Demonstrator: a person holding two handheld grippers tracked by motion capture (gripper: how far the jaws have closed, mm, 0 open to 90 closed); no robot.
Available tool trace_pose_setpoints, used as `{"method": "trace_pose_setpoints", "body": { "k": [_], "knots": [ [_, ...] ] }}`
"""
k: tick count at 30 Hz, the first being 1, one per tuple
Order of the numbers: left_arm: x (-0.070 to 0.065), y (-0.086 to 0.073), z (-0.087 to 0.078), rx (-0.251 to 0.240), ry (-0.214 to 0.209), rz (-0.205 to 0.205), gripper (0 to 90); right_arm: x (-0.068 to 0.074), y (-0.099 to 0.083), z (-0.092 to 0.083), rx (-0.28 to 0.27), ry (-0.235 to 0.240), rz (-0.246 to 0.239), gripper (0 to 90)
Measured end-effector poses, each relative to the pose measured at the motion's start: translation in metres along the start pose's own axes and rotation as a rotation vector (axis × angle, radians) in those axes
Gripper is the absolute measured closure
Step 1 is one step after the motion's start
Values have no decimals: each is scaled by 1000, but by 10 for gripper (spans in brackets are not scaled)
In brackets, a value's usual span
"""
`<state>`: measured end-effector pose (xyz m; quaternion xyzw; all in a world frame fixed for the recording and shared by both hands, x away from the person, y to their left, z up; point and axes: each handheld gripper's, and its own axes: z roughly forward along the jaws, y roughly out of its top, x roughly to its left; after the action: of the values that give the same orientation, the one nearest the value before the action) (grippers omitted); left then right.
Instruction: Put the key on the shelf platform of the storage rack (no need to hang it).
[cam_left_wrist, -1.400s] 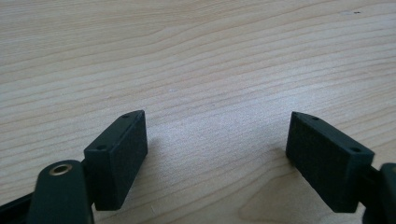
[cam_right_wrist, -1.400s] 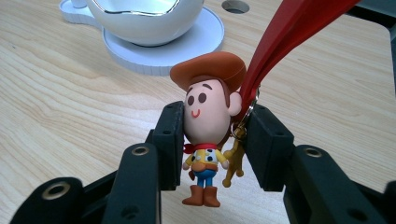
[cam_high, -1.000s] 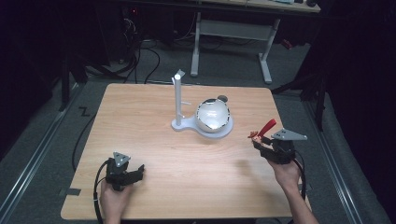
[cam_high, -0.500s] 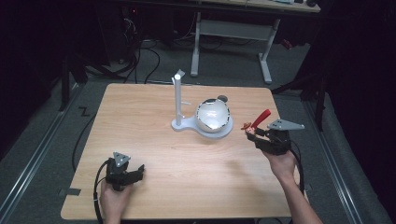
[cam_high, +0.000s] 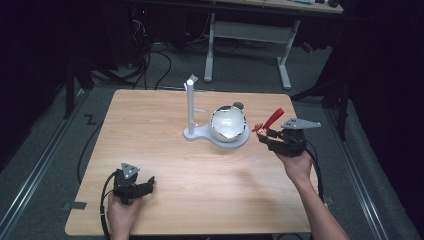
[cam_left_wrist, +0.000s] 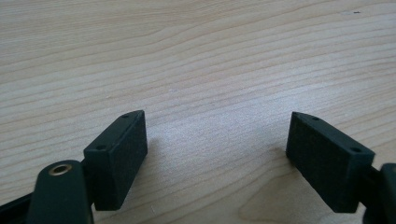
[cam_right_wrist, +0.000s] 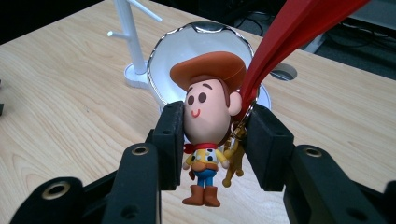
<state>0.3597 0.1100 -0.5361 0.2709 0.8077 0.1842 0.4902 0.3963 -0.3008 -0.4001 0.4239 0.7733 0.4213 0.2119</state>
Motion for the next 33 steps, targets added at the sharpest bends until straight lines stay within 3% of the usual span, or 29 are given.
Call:
{"method": "trace_pose_setpoints", "body": {
  "k": [11,33],
  "knots": [
    [0,0,0,0,0,0,207,-1,15,8,-16,37,26,601],
    [-1,0,0,-3,9,-10,208,5,53,58,40,40,-21,601]
  ]
}}
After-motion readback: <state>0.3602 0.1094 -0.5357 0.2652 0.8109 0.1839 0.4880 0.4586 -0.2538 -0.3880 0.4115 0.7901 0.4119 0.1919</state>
